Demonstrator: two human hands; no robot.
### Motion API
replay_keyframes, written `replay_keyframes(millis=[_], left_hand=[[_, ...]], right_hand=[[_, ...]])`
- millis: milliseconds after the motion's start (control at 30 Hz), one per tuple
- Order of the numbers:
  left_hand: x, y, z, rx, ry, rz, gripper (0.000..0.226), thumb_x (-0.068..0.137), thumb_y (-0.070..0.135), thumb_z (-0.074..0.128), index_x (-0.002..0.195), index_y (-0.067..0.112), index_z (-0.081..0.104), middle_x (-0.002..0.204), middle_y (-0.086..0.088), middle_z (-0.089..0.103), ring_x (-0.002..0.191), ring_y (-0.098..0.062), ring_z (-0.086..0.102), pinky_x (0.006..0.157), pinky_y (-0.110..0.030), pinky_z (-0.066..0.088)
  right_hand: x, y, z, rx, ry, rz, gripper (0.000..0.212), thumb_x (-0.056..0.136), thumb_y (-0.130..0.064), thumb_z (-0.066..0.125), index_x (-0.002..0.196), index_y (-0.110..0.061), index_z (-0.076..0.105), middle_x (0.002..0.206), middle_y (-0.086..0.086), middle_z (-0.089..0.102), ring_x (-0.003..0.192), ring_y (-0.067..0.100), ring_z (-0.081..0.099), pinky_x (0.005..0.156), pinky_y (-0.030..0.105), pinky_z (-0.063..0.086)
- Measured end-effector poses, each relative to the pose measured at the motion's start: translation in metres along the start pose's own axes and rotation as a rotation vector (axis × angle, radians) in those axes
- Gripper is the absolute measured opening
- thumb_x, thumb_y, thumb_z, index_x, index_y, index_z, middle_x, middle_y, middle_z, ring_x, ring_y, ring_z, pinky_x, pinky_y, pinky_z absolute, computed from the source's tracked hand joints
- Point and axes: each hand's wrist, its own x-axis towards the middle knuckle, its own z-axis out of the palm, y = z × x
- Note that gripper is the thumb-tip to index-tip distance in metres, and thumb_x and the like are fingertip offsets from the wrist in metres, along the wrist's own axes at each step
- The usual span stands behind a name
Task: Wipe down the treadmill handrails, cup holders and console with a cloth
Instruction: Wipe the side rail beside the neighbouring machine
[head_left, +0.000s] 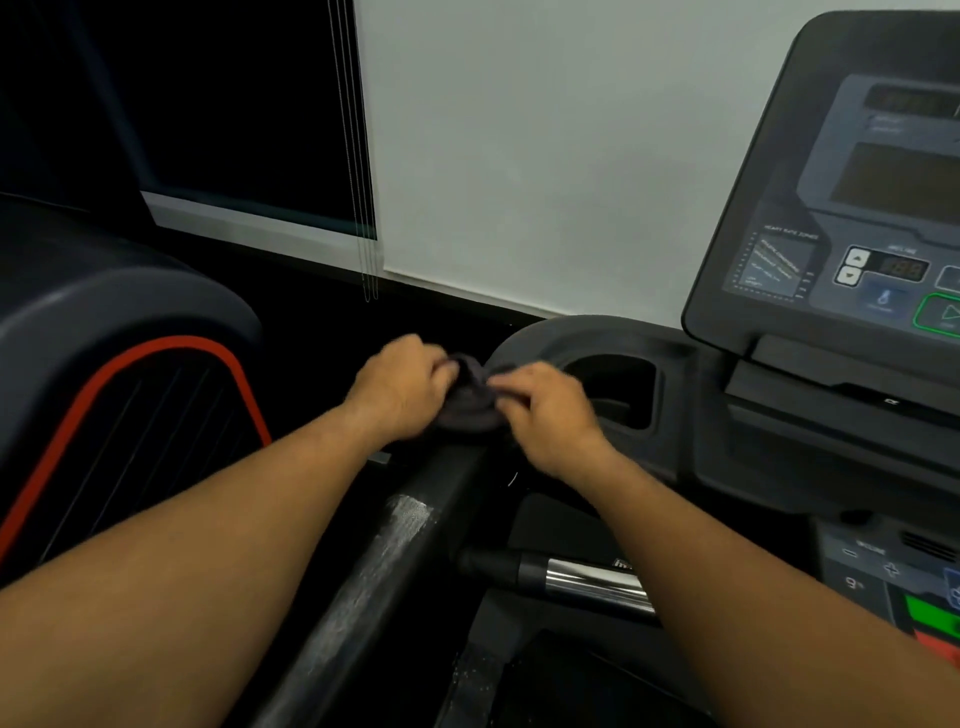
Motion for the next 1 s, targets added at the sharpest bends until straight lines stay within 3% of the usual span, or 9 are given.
replay_keyframes(millis=[67,200,300,400,500,600,700,800,1000], left_hand=[[-0.011,-0.010,0.022,-0.085,-0.171,-0.006,0.028,0.095,0.038,0.052,0.098,0.017,0.070,0.115,-0.006,0.057,0.110,-0.026,0.058,0.089,-0.032,0.045],[-0.012,-0.005,0.036,-0.400,-0.208,-0.025,0.050,0.092,0.042,0.060,0.136,0.020,0.052,0.136,0.004,0.046,0.132,-0.014,0.043,0.107,-0.026,0.033],[-0.002,0.009,0.041,-0.357,-0.426,-0.052,0.081,0.088,0.059,0.058,0.155,0.038,0.017,0.165,-0.004,0.004,0.150,-0.025,0.015,0.118,-0.033,0.016],[0.011,0.023,0.055,-0.174,-0.499,-0.045,0.076,0.092,0.064,0.046,0.153,0.047,0.006,0.162,-0.005,-0.022,0.148,-0.036,0.016,0.119,-0.040,0.023],[0.017,0.030,0.064,-0.107,-0.494,-0.075,0.061,0.097,0.061,0.035,0.153,0.046,0.015,0.164,-0.004,-0.013,0.142,-0.041,0.028,0.114,-0.045,0.031],[0.006,0.025,0.063,-0.161,-0.427,-0.043,0.051,0.101,0.052,0.032,0.151,0.040,0.029,0.160,-0.006,0.015,0.135,-0.033,0.039,0.111,-0.040,0.035],[-0.013,0.012,0.058,-0.183,-0.417,-0.033,0.053,0.103,0.048,0.031,0.154,0.033,0.025,0.158,-0.007,0.023,0.138,-0.028,0.036,0.112,-0.036,0.031],[-0.040,-0.001,0.049,-0.170,-0.478,-0.135,0.068,0.101,0.055,0.033,0.157,0.029,0.004,0.162,-0.013,0.016,0.147,-0.030,0.024,0.116,-0.036,0.024],[-0.057,0.005,0.038,-0.135,-0.518,-0.261,0.087,0.095,0.063,0.039,0.157,0.020,-0.006,0.160,-0.020,0.019,0.145,-0.034,0.028,0.114,-0.038,0.030]], right_hand=[[-0.017,0.005,0.010,-0.065,-0.208,0.086,0.030,0.090,-0.021,0.064,0.119,-0.022,0.069,0.127,0.001,0.058,0.118,0.020,0.053,0.102,0.027,0.038],[-0.026,0.010,0.008,0.079,-0.273,0.136,0.039,0.086,-0.010,0.061,0.124,-0.017,0.065,0.137,-0.004,0.049,0.125,0.012,0.045,0.105,0.020,0.033],[-0.029,0.013,-0.002,0.325,-0.222,0.281,0.028,0.080,0.002,0.060,0.099,-0.013,0.074,0.097,-0.004,0.067,0.087,0.008,0.060,0.078,0.020,0.046],[-0.038,0.025,0.000,0.521,-0.088,0.479,0.023,0.081,0.001,0.059,0.083,-0.020,0.069,0.077,0.000,0.070,0.062,0.010,0.060,0.055,0.019,0.044],[-0.044,0.037,0.008,0.317,0.046,0.455,0.017,0.083,-0.005,0.063,0.079,-0.022,0.066,0.078,-0.008,0.068,0.071,0.005,0.062,0.064,0.015,0.044],[-0.039,0.041,0.012,0.073,0.124,0.299,0.017,0.086,-0.012,0.065,0.102,-0.015,0.069,0.099,-0.001,0.067,0.093,0.013,0.061,0.082,0.020,0.042],[-0.028,0.039,0.016,-0.082,0.001,0.149,0.037,0.092,-0.022,0.060,0.128,-0.012,0.059,0.130,0.004,0.059,0.122,0.023,0.051,0.104,0.033,0.035],[-0.024,0.027,0.026,-0.193,-0.242,0.219,0.049,0.100,-0.036,0.043,0.146,-0.023,0.038,0.153,-0.001,0.036,0.143,0.022,0.025,0.117,0.049,0.011],[-0.027,0.004,0.031,-0.115,-0.266,0.284,0.047,0.102,-0.035,0.037,0.148,-0.028,0.034,0.155,-0.002,0.033,0.146,0.026,0.018,0.117,0.054,0.005]])
